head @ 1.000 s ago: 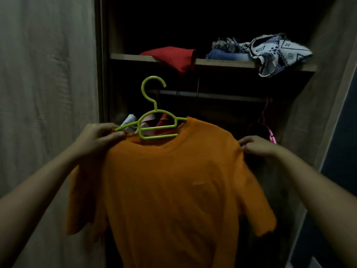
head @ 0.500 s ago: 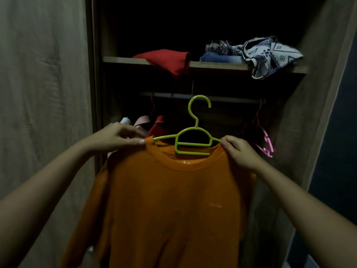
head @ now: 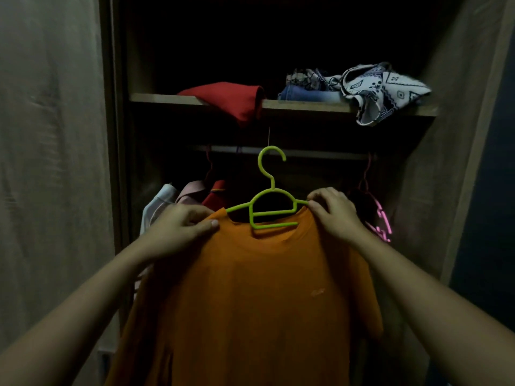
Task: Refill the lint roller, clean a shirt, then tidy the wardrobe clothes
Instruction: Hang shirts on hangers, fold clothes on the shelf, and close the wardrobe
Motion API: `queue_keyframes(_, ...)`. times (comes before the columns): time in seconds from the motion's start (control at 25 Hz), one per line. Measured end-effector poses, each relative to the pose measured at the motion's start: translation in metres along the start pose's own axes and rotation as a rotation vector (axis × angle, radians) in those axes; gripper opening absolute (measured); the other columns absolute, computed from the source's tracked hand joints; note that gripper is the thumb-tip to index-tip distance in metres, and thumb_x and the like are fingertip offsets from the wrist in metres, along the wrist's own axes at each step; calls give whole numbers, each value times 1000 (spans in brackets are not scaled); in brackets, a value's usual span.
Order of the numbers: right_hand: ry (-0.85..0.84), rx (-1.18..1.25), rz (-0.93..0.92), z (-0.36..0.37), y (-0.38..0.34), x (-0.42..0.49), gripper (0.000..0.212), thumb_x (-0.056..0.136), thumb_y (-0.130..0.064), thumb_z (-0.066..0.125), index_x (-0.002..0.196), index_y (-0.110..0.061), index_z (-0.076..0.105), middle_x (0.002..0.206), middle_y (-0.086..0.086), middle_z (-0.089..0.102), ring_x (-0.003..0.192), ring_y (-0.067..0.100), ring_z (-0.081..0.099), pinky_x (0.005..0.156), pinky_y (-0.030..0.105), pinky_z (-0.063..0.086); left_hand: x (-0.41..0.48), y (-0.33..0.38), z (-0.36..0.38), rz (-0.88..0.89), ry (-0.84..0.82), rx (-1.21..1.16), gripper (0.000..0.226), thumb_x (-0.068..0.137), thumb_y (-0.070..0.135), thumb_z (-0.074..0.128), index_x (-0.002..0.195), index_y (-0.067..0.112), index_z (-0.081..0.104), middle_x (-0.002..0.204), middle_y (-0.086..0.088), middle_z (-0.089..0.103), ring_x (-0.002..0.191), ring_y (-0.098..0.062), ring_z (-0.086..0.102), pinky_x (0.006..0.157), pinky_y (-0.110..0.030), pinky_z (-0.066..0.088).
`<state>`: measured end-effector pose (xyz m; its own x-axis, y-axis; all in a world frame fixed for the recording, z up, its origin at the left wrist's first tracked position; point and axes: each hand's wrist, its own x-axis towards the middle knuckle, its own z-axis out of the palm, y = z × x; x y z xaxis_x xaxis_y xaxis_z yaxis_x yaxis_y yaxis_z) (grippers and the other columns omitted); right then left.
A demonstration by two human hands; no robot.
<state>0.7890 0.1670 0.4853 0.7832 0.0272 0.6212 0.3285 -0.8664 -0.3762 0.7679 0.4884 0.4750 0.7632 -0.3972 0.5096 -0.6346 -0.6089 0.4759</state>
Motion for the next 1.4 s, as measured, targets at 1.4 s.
queue_keyframes(1.4, 456, 30, -569, 3, -59, 93, 23, 89, -30, 54, 76, -14, 65, 73, -1, 64, 70, 11, 58, 67, 24, 46, 116, 44, 28, 419, 891, 33, 39, 86, 24, 47, 114, 5, 67, 109, -10, 70, 101, -12, 62, 91, -15, 41)
